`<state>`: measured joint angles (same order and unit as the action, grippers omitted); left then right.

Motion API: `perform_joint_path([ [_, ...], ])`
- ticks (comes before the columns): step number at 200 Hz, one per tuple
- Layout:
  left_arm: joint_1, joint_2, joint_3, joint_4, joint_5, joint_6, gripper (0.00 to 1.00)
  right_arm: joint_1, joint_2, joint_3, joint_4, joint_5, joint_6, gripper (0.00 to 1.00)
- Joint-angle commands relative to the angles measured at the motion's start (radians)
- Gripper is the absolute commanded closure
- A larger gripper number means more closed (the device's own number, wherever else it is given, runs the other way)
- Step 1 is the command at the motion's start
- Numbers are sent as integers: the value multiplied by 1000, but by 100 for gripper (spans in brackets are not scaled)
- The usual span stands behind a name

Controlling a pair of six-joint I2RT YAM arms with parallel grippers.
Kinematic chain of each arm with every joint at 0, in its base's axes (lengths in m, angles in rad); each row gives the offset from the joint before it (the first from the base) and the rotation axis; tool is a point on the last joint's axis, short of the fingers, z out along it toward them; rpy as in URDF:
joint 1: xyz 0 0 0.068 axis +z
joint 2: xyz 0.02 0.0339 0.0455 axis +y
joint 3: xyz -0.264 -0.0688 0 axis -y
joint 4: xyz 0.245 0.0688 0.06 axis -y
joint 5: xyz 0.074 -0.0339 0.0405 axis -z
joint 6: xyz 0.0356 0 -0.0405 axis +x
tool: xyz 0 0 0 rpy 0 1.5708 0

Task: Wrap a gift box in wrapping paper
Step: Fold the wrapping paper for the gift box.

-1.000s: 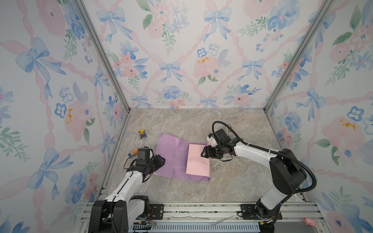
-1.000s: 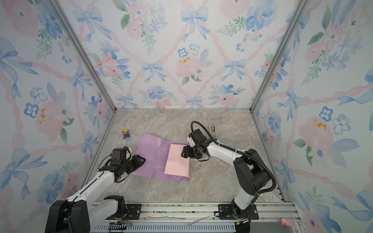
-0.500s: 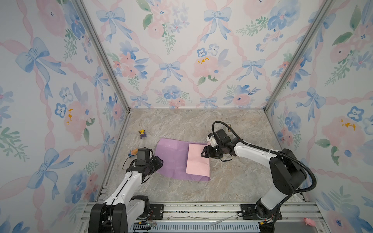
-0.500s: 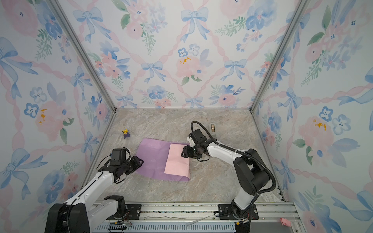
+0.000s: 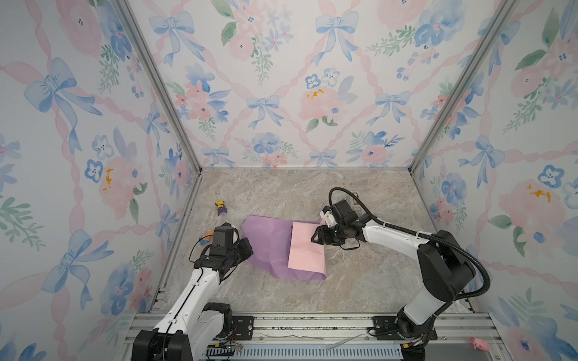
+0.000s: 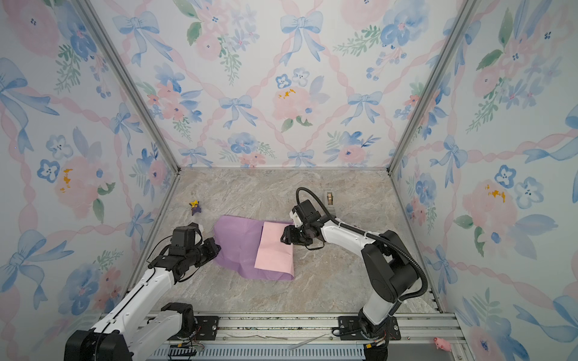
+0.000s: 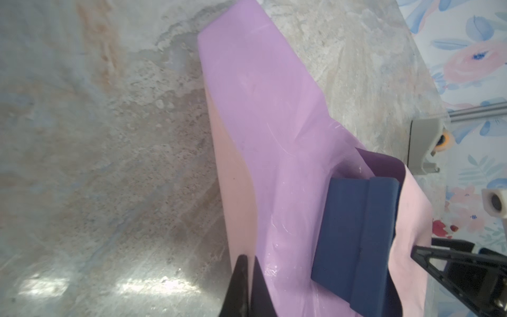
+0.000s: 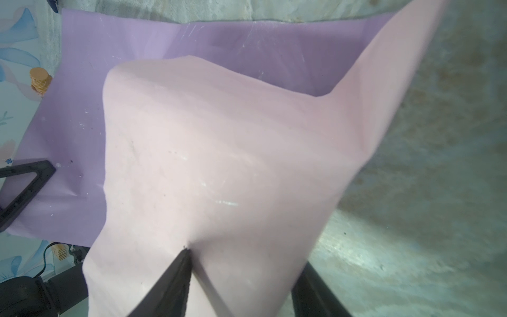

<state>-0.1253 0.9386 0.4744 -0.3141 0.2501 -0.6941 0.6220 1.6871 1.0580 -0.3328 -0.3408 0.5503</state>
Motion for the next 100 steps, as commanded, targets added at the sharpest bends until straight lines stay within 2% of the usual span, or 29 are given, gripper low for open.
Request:
perform_joint_path([
  [1,-71,-25,54,-7,3,66,100,4,20,-34,-42,27,3,43],
  [54,-256,-14,114,58,54,209,100,6,25,-34,-39,23,1,43],
  [100,-405,72,176,113,71,303,100,7,19,-42,-27,22,3,44],
])
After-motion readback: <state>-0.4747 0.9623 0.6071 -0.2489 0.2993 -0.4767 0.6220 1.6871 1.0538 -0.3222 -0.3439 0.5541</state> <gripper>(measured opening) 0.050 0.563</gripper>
